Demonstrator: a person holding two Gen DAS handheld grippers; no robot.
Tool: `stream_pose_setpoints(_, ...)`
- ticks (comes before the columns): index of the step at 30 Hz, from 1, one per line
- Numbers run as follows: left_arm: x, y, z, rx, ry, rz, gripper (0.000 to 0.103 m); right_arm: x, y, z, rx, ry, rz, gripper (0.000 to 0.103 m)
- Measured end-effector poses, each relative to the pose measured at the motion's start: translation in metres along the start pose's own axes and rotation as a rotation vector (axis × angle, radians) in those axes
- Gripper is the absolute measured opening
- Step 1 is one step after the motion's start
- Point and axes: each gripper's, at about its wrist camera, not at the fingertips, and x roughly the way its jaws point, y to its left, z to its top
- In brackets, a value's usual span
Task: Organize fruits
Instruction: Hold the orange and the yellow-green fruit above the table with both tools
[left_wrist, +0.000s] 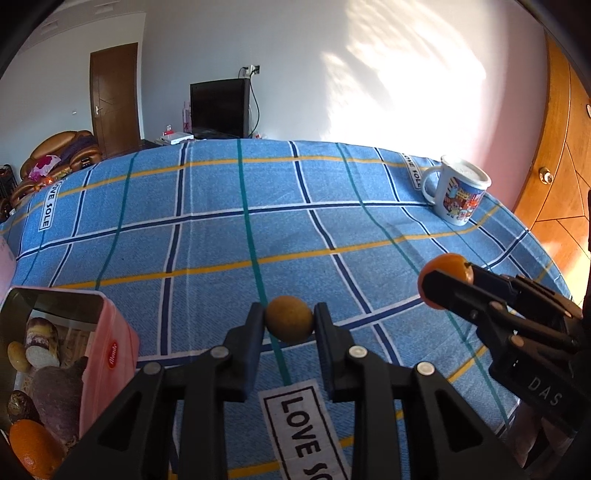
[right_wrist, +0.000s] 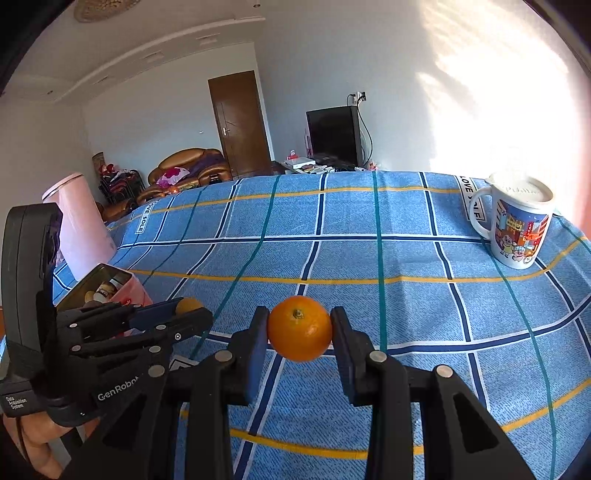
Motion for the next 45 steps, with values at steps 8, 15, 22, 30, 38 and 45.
stream_pose_setpoints(8, -0.01, -0.001, -0.001, 0.01, -0.059, 0.008, 0.028, -0.01, 0.003, -0.002, -0.005, -0.05, 0.009, 0.036)
stream_pose_setpoints(15, -0.02, -0.001, -0.002, 0.013, -0.105, 0.011, 0.028, -0.018, 0.004, -0.002, -0.005, -0.088, 0.013, 0.036)
stream_pose_setpoints(22, -0.025, -0.001, -0.003, 0.018, -0.13, 0.016, 0.028, -0.024, 0.003, -0.003, -0.006, -0.123, 0.012, 0.036)
stream_pose_setpoints(30, -0.033, -0.005, -0.005, 0.044, -0.173, 0.032, 0.028, -0.031, 0.007, -0.004, -0.023, -0.165, 0.005, 0.036)
stream_pose_setpoints(38, -0.04, -0.008, -0.007, 0.055, -0.206, 0.043, 0.028, -0.036, 0.008, -0.006, -0.037, -0.192, -0.001, 0.036)
stream_pose_setpoints(45, -0.044, -0.009, -0.009, 0.064, -0.226, 0.047, 0.028, -0.04, 0.009, -0.007, -0.044, -0.213, -0.004, 0.036)
